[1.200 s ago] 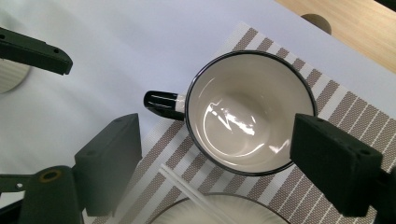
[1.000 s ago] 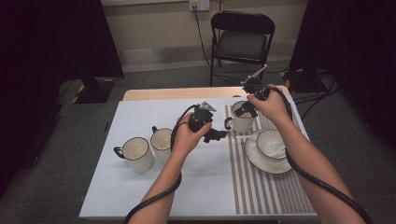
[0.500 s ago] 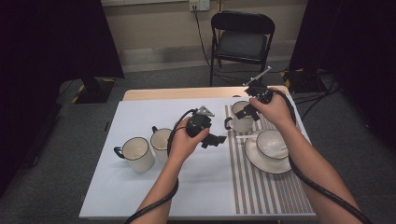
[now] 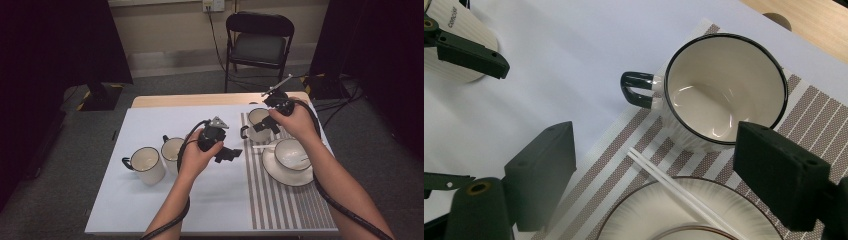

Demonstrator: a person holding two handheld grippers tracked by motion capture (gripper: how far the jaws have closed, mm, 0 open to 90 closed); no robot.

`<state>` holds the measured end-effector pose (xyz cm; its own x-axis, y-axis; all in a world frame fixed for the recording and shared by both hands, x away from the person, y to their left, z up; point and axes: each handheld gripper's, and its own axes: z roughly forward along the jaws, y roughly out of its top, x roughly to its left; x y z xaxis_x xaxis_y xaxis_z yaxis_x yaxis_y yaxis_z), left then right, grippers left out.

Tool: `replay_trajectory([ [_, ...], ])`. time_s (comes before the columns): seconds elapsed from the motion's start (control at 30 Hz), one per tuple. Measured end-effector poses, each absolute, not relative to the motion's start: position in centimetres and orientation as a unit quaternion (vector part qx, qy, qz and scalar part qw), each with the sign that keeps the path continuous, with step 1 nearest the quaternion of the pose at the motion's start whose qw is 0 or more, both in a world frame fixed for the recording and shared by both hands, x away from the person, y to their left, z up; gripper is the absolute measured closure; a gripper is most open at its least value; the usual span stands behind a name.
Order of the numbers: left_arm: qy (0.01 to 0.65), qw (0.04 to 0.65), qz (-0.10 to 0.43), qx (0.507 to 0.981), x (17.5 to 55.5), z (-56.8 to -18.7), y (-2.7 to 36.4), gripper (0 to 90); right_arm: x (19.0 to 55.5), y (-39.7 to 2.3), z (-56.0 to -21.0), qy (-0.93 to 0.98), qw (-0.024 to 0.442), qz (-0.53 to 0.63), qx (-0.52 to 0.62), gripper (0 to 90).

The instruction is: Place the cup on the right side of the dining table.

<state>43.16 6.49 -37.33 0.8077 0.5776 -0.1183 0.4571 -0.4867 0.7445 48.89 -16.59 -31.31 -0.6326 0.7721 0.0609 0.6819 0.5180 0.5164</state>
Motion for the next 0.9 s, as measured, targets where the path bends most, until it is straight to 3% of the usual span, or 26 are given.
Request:
replay_trajectory([
  [0.9, 0.304, 0.408, 0.056, 0.859, 41.7, -38.7, 7.1, 17.6, 46.2, -15.6, -32.1, 0.882, 0.072, 0.254, 0.391, 16.9],
])
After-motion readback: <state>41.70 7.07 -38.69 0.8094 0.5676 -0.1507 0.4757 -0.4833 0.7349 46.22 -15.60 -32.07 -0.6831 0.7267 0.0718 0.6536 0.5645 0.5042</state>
